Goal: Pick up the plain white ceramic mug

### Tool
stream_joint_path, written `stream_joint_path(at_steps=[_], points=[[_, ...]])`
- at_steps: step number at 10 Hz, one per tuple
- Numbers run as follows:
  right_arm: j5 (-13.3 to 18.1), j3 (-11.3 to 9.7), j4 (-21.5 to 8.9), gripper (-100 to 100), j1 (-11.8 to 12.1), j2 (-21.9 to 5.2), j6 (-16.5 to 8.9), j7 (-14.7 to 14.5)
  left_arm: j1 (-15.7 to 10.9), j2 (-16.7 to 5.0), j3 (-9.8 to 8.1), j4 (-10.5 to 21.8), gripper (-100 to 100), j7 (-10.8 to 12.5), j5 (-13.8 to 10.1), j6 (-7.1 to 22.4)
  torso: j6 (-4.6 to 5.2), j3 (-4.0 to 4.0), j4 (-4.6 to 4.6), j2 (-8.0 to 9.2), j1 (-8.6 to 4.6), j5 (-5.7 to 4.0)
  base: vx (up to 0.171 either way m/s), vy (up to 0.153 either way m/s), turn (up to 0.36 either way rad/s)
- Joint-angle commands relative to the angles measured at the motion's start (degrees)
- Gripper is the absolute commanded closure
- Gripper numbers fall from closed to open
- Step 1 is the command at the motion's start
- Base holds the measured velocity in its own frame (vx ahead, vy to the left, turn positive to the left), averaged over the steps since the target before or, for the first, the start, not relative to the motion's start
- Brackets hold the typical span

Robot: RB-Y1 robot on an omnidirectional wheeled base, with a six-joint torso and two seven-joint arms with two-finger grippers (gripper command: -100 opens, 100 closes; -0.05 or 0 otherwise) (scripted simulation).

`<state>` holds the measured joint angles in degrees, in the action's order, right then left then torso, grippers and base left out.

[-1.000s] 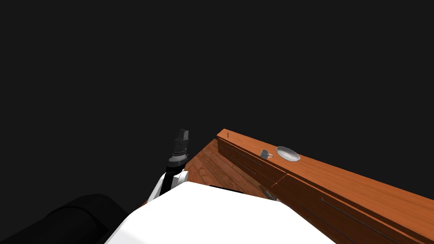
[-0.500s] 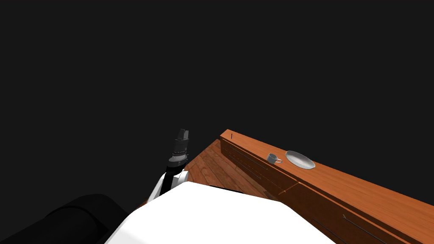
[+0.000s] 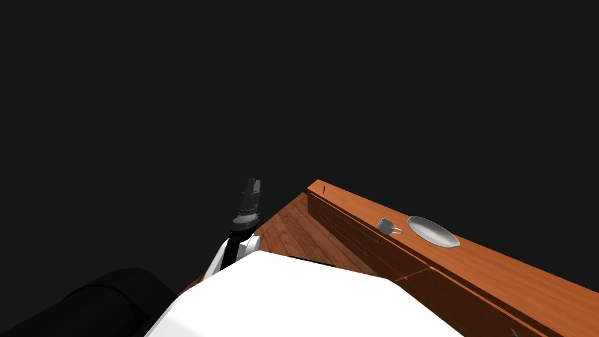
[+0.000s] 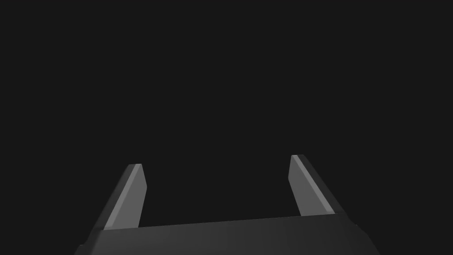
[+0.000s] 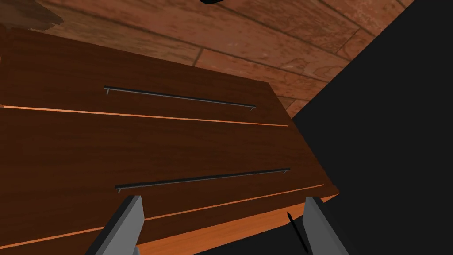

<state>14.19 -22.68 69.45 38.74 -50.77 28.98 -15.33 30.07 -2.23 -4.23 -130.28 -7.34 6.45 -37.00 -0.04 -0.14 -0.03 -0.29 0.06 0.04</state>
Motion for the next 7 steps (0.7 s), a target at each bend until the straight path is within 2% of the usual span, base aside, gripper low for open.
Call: stream_joint_path(at_steps=[1,3,4,6,7], points=[[0.39,-0.74,-2.86,-100,-0.26,-0.96,0.61,-0.31,0.00,0.00,0.00,0.00,0,0.00,0.00,0.00,0.00,0.00,0.00,0.00,0.00,0.00,0.073,0.017,0.101],[1.86,-3.63,-8.53,-100,-1.15,-4.60,2.02,-1.10,0.00,0.00,0.00,0.00,0,0.00,0.00,0.00,-0.02,-0.03,-0.01,-0.05,-0.02,-0.01,0.114,0.028,0.258],[1.86,-3.63,-9.64,-100,-1.15,-4.81,2.02,-1.10,0.01,0.00,0.00,0.00,0,0.00,0.00,0.00,0.00,-0.13,-0.05,-0.22,0.01,0.01,0.122,0.006,0.075],[3.24,-6.42,-14.35,-100,-2.36,-8.06,3.52,-1.68,0.00,0.00,0.00,0.00,0,0.00,0.00,0.00,-0.01,-0.08,-0.03,-0.13,-0.06,-0.01,0.119,0.005,0.232],[3.24,-6.42,-15.89,-100,-2.36,-8.12,3.52,-1.68,0.01,0.00,0.00,0.00,0,0.00,0.00,0.00,-0.03,-0.15,-0.05,-0.27,-0.07,-0.02,0.140,-0.017,0.131]])
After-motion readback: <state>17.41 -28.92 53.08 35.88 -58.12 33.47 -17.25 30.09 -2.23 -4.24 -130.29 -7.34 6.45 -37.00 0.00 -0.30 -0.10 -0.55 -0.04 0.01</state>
